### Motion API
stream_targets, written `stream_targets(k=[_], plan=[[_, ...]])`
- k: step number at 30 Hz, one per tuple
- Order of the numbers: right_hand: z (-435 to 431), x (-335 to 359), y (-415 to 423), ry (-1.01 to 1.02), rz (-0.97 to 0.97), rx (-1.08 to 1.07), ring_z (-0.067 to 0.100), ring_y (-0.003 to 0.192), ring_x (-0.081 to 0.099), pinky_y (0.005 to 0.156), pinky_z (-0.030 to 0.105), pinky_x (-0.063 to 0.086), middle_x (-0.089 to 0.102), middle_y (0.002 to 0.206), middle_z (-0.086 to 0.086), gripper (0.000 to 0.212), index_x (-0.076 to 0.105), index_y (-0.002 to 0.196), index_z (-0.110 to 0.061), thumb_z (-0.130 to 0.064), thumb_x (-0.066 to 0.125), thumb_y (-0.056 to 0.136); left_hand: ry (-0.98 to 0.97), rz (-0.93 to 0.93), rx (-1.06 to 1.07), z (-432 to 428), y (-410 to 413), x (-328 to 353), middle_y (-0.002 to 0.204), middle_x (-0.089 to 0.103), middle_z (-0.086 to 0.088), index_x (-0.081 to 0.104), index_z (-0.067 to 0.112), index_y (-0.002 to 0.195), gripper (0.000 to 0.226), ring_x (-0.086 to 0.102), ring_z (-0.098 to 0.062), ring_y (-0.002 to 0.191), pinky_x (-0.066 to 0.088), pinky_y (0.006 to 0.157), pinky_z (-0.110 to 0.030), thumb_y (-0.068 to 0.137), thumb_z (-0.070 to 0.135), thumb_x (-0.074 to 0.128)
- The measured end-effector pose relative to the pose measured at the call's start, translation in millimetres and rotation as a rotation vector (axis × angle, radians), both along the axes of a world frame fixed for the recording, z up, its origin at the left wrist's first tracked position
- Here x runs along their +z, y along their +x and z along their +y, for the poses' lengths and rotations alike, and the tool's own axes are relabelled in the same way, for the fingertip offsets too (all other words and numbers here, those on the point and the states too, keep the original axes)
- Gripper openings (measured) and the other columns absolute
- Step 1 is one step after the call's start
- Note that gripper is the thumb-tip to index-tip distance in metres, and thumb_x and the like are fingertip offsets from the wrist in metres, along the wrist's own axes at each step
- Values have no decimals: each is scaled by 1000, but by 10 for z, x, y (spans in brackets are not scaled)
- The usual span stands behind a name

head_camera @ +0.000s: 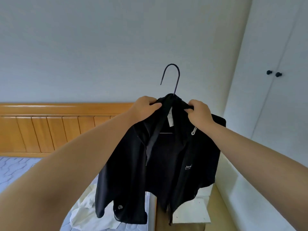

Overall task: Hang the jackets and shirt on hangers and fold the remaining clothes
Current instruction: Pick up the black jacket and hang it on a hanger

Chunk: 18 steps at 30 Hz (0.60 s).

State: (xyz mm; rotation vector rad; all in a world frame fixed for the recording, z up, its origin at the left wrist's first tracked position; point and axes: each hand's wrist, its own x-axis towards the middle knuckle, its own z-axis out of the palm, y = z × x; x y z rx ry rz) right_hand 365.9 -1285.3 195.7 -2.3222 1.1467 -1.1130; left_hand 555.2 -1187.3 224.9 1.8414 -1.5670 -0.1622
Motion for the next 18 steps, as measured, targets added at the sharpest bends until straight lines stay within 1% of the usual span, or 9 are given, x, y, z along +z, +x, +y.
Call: stream_targets(k=[3,4,5,6,8,11,13,15,18], plan=[[143,-34,-470,25,25,-78,18,76,48,55,15,28,53,82,1,12,53,85,-12,-16,54,96,26,-104,-75,-65,-364,-40,95,67,-9,66,4,101,32,59,-18,82,49,83,-34,98,31,49],[182,-32,-636,35,34,-104,17,76,48,55,16,28,53,80,0,15,52,82,-13,-16,54,96,26,-145,-104,-93,-499,-47,95,66,-3,66,7,103,30,58,-17,84,49,83,-32,98,31,49],[212,-24,-803,45,40,-130,17,75,47,55,16,28,51,76,-2,20,50,76,-15,-17,54,96,22,-178,-134,-122,-642,-49,96,63,2,66,9,106,29,55,-15,85,45,82,-29,98,31,49],[242,-11,-970,53,44,-157,16,73,46,55,17,28,48,72,-5,26,46,70,-19,-17,54,96,13,-204,-161,-156,-789,-51,97,60,4,65,10,109,28,53,-13,87,41,81,-27,98,30,49],[296,13,-1311,71,57,-212,15,71,46,54,17,28,44,68,-9,30,44,68,-23,-18,54,96,-17,-240,-217,-238,-1096,-62,99,64,-1,66,8,107,28,54,-16,89,42,82,-28,97,29,50],[368,53,-1826,99,79,-293,13,68,46,54,18,29,45,69,-8,19,50,78,-15,-20,53,96,-61,-250,-272,-374,-1573,-96,94,66,-6,65,7,98,26,57,-22,88,47,83,-34,96,29,51],[428,103,-2169,104,91,-333,12,67,47,55,20,30,47,70,-7,20,51,77,-16,-21,52,96,-102,-212,-305,-482,-1900,-121,87,65,-6,64,6,92,25,58,-23,84,47,80,-35,95,28,52],[500,172,-2508,110,84,-382,11,67,48,56,21,32,50,70,-6,20,52,77,-16,-21,50,96,-144,-137,-341,-580,-2251,-134,86,66,-9,64,3,90,27,59,-25,83,48,80,-36,95,27,52],[615,256,-3012,110,37,-470,11,65,46,57,23,34,49,68,-5,26,53,72,-18,-25,47,96,-195,-48,-427,-688,-2812,-158,83,65,-13,62,0,87,28,59,-27,80,48,79,-38,95,25,52]])
